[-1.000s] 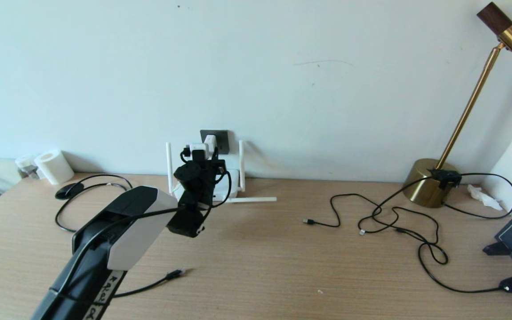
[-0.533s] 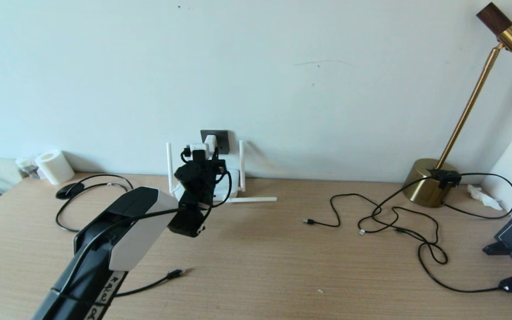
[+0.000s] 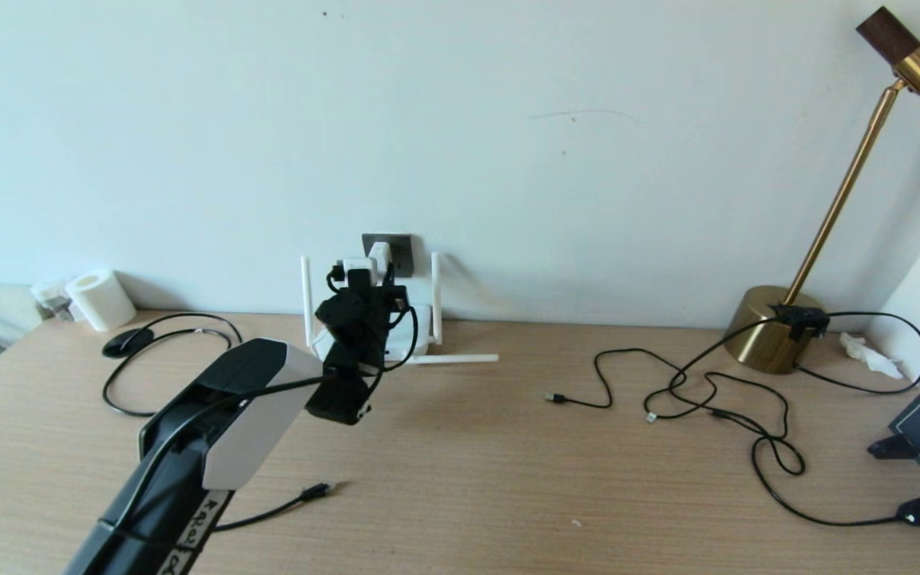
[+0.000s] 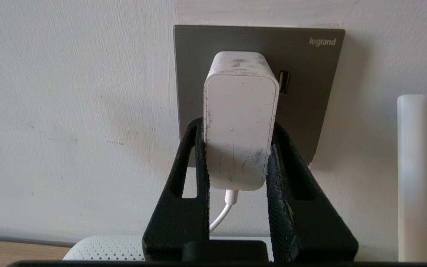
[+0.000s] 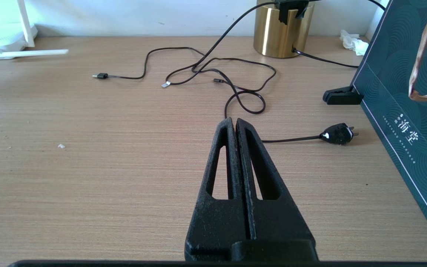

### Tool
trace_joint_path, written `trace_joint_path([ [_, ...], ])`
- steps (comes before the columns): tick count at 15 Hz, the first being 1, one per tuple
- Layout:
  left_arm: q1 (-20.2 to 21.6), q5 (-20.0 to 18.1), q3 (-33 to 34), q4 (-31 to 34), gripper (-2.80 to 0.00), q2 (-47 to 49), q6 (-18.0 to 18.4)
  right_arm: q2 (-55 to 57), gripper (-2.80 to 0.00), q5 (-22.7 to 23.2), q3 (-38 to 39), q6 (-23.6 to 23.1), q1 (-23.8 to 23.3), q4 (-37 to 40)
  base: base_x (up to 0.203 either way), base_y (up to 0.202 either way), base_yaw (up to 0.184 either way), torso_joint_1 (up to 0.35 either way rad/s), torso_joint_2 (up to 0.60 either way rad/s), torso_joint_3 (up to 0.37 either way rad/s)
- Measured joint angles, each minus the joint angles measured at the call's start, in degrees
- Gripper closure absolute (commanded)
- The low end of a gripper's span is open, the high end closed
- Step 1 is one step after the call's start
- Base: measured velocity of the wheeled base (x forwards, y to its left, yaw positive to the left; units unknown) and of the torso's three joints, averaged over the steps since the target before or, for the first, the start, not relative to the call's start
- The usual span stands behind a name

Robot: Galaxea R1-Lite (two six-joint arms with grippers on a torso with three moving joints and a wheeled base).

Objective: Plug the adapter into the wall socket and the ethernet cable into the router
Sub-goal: Plug plug into socket

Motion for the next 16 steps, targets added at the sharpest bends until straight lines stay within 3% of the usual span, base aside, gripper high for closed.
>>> trace_joint_path([
  [16, 0.0, -0.1, -0.1, 0.8, 0.0, 0.4, 0.0, 0.0, 0.0, 0.0, 0.0, 0.0, 0.0, 0.0, 0.0, 0.0, 0.0, 0.0, 0.0, 0.0],
])
